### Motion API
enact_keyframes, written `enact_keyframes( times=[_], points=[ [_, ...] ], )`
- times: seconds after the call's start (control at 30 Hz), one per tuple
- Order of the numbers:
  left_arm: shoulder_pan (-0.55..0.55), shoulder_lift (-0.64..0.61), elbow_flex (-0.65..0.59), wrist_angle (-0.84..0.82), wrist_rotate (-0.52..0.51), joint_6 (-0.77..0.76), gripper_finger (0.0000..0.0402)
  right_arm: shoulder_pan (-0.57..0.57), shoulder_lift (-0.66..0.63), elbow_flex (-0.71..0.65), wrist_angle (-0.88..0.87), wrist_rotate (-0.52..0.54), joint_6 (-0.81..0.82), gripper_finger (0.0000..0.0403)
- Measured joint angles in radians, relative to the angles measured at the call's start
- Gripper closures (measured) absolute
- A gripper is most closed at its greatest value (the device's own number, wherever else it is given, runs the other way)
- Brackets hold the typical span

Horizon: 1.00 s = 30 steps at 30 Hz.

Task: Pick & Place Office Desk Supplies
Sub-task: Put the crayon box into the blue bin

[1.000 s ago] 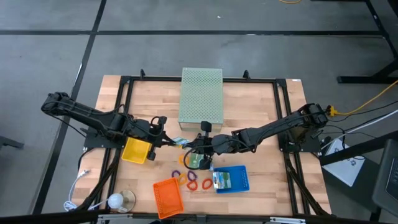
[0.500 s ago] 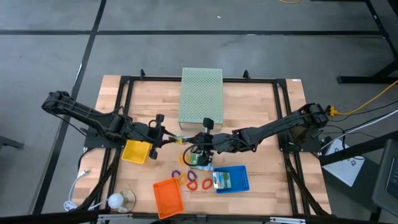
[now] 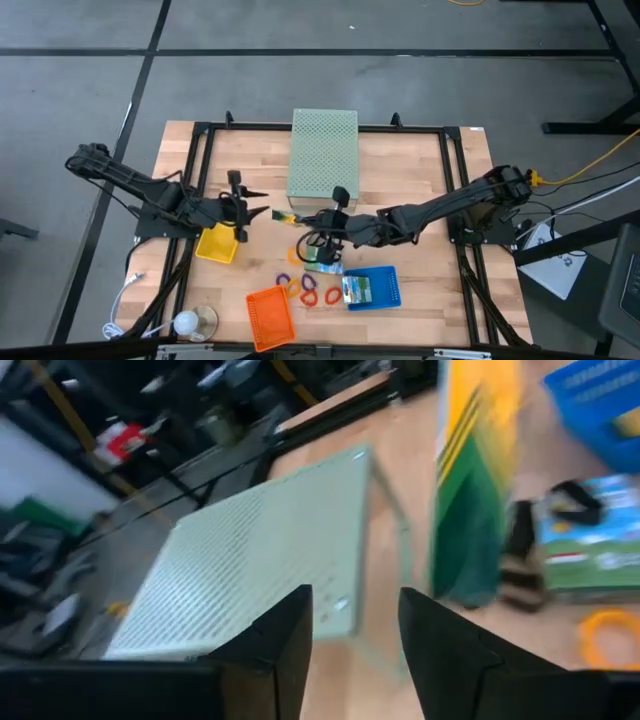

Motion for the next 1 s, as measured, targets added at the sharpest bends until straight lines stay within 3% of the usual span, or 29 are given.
enact_keyframes(
  times=[0.1, 0.23, 0.47, 0.6, 0.8, 1.0],
  points=[
    [0.008, -0.019, -0.039, 0.002, -0.025, -0.023, 0.0258, 0.0, -0.003, 0.057, -0.049, 0.0, 0.063, 0.04],
    [0.033, -0.024, -0.091, 0.031, -0.045, -0.056, 0.0258, -0.001, -0.004, 0.181, -0.257, -0.01, 0.255, 0.04],
    [0.05, 0.007, -0.141, 0.132, -0.048, -0.089, 0.0258, -0.005, -0.004, 0.384, -0.715, -0.132, 0.624, 0.0401],
    [0.05, 0.034, -0.159, 0.179, -0.057, -0.112, 0.0258, -0.02, -0.004, 0.427, -0.902, -0.226, 0.852, 0.0401],
    [0.05, 0.096, -0.161, 0.19, -0.055, -0.123, 0.0258, -0.019, -0.003, 0.434, -1.009, -0.39, 1.159, 0.0401],
    [0.05, 0.163, -0.161, 0.19, -0.05, -0.139, 0.0258, 0.021, -0.003, 0.434, -1.026, -0.478, 1.379, 0.0401]
  ],
)
